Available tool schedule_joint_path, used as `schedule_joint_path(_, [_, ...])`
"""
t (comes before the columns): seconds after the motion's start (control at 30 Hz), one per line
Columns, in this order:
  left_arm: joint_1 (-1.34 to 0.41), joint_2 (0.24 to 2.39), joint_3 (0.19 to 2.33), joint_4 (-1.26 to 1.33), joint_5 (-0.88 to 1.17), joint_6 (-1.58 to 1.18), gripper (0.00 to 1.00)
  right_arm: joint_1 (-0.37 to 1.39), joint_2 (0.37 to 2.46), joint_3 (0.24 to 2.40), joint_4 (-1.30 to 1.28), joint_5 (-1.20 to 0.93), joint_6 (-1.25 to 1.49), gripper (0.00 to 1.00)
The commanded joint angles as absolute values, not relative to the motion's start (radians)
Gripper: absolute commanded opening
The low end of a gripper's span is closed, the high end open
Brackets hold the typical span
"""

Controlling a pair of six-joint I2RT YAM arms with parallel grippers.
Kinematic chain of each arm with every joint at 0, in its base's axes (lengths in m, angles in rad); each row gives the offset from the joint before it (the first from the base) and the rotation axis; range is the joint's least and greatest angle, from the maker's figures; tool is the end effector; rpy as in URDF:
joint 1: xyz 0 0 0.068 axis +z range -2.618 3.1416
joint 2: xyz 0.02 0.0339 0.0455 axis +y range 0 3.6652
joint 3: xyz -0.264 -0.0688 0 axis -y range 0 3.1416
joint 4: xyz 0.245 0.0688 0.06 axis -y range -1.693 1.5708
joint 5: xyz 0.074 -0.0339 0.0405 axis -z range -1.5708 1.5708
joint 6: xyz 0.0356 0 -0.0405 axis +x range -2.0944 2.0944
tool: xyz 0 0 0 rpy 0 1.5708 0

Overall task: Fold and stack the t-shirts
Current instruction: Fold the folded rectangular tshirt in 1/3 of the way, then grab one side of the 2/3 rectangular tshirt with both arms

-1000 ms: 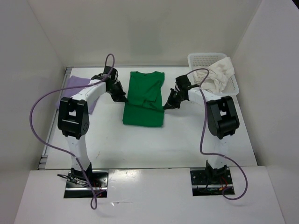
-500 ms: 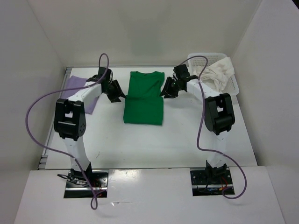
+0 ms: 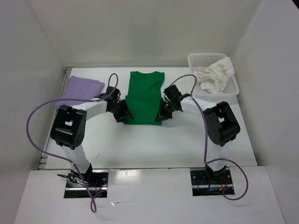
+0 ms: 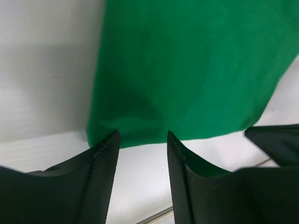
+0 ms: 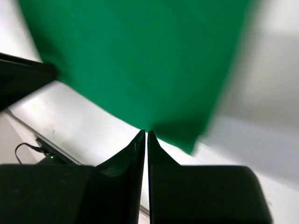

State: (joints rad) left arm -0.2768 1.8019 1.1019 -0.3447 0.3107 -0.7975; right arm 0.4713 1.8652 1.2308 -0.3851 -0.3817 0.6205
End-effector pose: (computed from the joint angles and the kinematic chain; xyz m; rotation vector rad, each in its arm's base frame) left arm 0.3440 -0.1090 0.1652 -0.5957 2.6867 -0.7488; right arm 0.3375 0.1869 0.1781 0.0549 2.7430 0.8546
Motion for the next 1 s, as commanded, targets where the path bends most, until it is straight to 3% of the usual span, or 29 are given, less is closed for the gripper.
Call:
schedule_joint_path(0.0, [-0.258, 1.763, 1.075, -0.281, 0.282, -0.828, 0.54, 0.425, 1.776, 1.125, -0.27, -0.373, 0.663, 0.09])
schedule_joint_path(0.2, [-0.229, 1.881, 1.04, -0.261, 0.327, -0.848, 0.53, 0.413, 1.875, 1.075, -0.261, -0.348, 0.652, 0.06])
schedule_joint_path(0.3, [-0.218, 1.841, 0.994, -0.273, 0.356, -0.848, 0.53, 0.413, 1.853, 1.026, -0.261, -0.339, 0.652, 0.05])
schedule_joint_path(0.4, [-0.218, 1.735, 0.976, -0.304, 0.356, -0.848, 0.55, 0.413, 1.787, 1.026, -0.27, -0.348, 0.661, 0.12])
schedule_joint_path(0.47, [-0.209, 1.663, 0.976, -0.327, 0.342, -0.839, 0.61, 0.413, 1.757, 1.026, -0.282, -0.348, 0.661, 0.25])
schedule_joint_path(0.67, [-0.199, 1.62, 0.94, -0.301, 0.339, -0.871, 0.64, 0.413, 1.746, 1.015, -0.272, -0.36, 0.68, 0.44])
schedule_joint_path(0.97, [-0.156, 1.719, 0.902, -0.291, 0.288, -0.851, 0.58, 0.413, 1.81, 0.973, -0.215, -0.428, 0.689, 0.45])
